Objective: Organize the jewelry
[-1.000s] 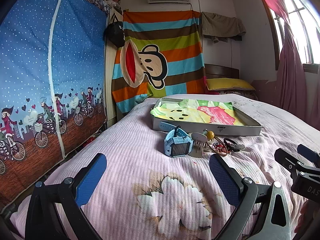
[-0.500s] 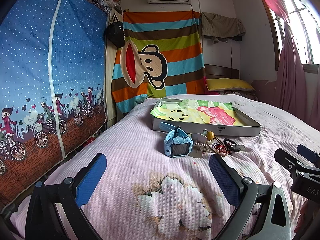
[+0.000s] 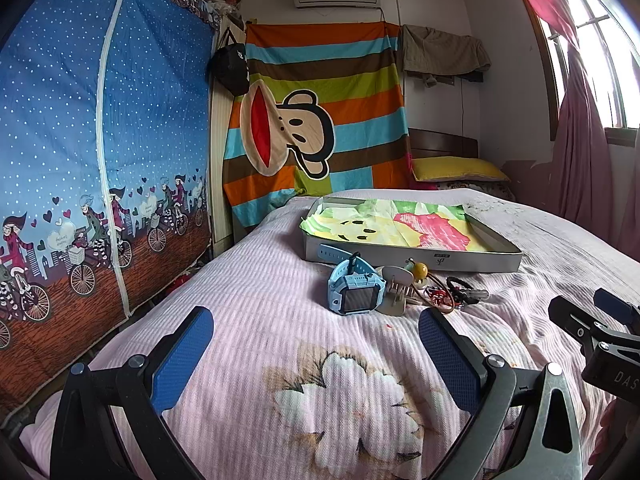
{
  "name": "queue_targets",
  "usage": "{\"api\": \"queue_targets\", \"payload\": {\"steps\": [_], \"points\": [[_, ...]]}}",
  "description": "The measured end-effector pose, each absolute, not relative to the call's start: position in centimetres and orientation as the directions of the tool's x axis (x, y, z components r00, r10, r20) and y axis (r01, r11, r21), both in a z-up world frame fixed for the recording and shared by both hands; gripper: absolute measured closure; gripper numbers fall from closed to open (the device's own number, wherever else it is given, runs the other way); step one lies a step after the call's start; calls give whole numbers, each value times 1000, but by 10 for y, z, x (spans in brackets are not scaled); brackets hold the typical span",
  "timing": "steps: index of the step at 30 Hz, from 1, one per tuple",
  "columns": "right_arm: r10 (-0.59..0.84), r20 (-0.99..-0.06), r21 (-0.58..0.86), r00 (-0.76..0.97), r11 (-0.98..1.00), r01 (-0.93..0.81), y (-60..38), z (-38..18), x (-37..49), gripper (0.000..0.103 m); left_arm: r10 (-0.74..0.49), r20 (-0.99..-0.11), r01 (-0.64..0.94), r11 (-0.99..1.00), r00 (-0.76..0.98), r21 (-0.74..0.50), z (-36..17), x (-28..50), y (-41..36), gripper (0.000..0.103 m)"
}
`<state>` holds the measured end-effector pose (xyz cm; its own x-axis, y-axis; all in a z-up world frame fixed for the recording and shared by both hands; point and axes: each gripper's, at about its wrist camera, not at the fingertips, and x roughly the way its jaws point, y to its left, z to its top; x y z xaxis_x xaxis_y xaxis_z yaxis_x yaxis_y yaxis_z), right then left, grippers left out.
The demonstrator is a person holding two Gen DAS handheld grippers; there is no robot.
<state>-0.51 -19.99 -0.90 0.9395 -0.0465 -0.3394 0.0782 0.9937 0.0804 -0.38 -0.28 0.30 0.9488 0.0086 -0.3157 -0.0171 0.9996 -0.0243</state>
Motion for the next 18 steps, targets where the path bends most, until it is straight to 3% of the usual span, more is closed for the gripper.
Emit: {"api": "queue_targets", "payload": {"steps": [18], "points": [[-36,-348,76,937,995,67,-200,-12,1,1,3,-326,-14,999,945,-30,5,2,2,0]]}}
